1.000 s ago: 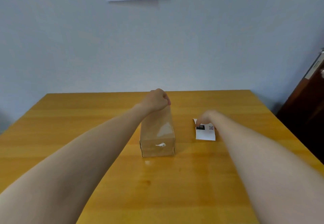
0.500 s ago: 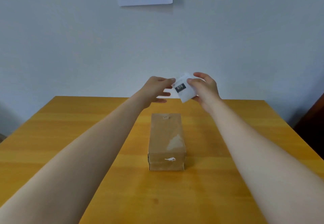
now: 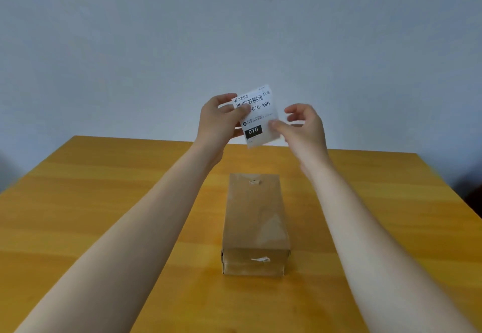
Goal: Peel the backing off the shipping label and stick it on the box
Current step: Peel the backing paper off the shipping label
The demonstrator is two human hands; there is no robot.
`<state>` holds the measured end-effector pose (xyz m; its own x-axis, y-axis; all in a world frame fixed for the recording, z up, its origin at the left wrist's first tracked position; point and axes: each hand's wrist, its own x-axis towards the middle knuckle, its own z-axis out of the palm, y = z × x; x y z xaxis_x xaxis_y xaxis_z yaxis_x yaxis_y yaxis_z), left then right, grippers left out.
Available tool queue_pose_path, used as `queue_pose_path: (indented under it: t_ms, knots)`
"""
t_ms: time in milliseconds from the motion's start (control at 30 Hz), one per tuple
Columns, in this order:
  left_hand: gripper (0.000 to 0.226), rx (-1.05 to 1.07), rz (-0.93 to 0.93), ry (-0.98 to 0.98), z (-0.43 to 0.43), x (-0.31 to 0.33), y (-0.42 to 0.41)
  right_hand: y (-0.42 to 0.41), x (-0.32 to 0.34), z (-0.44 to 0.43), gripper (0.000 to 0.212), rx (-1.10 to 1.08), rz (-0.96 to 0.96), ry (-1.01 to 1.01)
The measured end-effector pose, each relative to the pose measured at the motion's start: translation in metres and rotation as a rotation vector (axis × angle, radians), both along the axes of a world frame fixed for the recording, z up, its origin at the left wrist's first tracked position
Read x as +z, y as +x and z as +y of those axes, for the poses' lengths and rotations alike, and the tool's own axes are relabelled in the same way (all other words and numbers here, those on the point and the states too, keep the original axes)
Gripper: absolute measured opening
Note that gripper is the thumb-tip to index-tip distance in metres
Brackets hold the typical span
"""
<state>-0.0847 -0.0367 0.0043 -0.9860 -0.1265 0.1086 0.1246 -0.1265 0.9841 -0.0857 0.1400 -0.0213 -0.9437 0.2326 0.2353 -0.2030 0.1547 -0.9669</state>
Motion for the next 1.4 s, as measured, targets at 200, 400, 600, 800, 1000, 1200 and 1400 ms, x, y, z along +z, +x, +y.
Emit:
queue_pose_path:
  t_ms: [200,400,600,800,1000,1200,1400]
  knots:
    - [0.005,0.027,0.150,-0.099,0.015,-0.014,0.014,0.018,0.001,-0.016,0.005,0.025,0.176,0.004]
    - [0.030,-0.099,0.164,-0.055,0.022,-0.026,0.026,0.027,-0.005,-0.017,0.010,0.019,0.175,-0.001]
    - [0.035,-0.177,0.179,-0.076,0.017,-0.037,0.023,0.027,-0.013,-0.011,0.015,0.031,0.187,0.042]
    - [0.034,-0.181,0.189,-0.061,0.016,-0.050,0.016,0.025,-0.022,-0.011,0.017,-0.007,0.252,0.164]
    - [0.017,-0.128,0.189,-0.041,0.015,-0.060,0.009,0.020,-0.033,-0.009,0.002,0.060,0.299,0.191]
    - [0.017,-0.134,0.192,-0.044,0.014,-0.059,0.006,0.017,-0.031,-0.008,0.010,0.080,0.319,0.194]
    - [0.017,-0.142,0.208,-0.049,0.014,-0.060,0.008,0.020,-0.029,-0.006,0.012,0.080,0.316,0.187]
